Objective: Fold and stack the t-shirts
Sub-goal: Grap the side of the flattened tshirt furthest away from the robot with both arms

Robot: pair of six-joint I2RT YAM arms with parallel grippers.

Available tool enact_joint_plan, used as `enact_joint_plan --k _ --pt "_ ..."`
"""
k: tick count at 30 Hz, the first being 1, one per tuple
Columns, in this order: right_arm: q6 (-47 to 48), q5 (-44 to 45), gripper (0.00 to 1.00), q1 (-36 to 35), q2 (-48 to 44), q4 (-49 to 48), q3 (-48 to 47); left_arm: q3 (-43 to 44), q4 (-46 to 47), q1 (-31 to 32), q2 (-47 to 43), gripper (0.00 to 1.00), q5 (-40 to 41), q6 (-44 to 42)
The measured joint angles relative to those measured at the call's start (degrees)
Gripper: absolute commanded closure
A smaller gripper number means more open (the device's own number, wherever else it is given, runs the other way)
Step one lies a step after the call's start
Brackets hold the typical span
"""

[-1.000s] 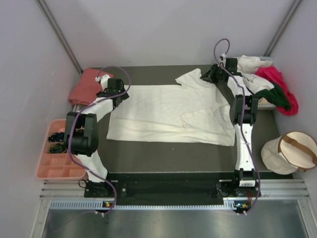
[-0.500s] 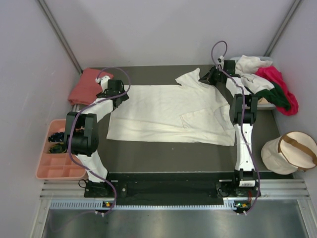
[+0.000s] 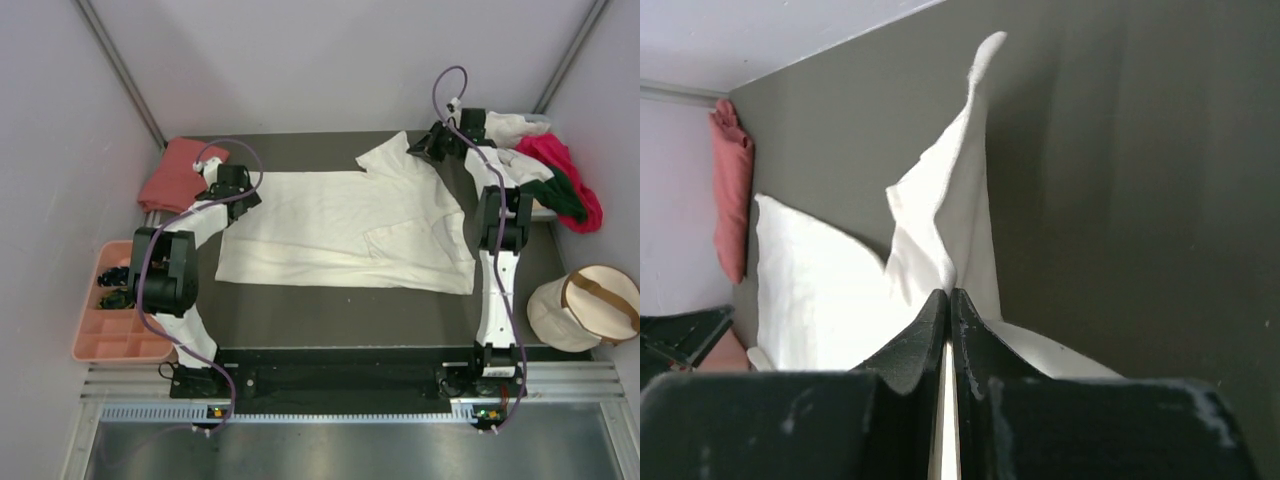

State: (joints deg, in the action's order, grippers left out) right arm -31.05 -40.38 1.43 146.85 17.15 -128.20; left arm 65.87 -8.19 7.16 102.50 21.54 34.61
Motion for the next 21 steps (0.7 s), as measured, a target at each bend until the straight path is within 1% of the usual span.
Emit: enact_joint_plan --k 4,7,10,16,21 --pt "0.5 -0.3 1.00 -0.1 -3.7 0.1 3.4 -0.4 0.0 0.0 -0.6 0.01 -0.7 0.3" --pt "1.7 -0.1 1.00 -0.3 -7.2 0.4 8.2 -1.2 0.0 0.0 -1.4 0.01 -1.3 0.9" --pt "3.0 0.9 1.00 -1.0 -11.0 1.0 14.4 -2.3 0.1 0.0 -2.3 0.01 -1.6 1.4" --pt "5.1 3.9 1.00 -4.0 -20.8 0.7 31.9 -4.9 0.0 0.0 -4.3 0.01 -2.6 2.0" --pt "6.0 6.3 1.00 -6.4 -27.2 -0.5 43.7 -5.9 0.1 0.0 -5.0 0.01 -3.3 2.8"
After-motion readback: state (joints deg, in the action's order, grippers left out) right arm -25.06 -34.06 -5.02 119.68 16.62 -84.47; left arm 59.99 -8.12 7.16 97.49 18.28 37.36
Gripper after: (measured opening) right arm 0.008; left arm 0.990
